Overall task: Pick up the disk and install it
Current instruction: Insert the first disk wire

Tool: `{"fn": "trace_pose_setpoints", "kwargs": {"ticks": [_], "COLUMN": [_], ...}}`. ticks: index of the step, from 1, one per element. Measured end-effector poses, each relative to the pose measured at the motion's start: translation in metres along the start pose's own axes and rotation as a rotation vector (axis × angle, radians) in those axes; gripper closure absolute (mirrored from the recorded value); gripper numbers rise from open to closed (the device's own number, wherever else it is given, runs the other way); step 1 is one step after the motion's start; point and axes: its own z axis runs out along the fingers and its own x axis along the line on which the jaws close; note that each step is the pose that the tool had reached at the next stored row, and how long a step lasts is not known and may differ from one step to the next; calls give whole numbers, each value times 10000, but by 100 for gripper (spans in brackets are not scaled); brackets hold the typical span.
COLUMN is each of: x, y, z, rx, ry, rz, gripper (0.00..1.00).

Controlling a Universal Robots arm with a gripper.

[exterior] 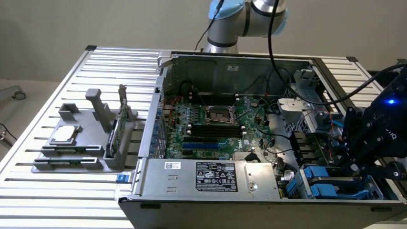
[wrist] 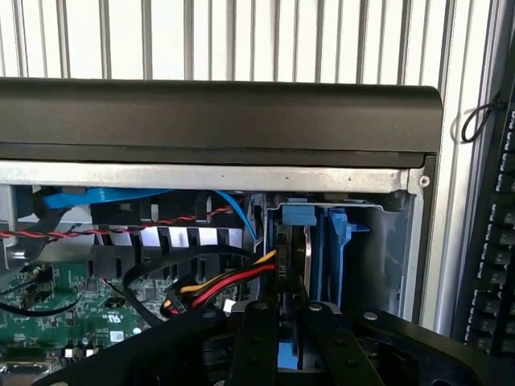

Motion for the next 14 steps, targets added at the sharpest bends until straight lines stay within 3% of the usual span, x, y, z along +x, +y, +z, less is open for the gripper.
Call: {"fn": "trace_pose_setpoints", "kwargs": {"ticks": [14], "x": [1], "y": [51], "z": [15], "rx": [282], "ry": [1], "rz": [235], "gripper": [83]}}
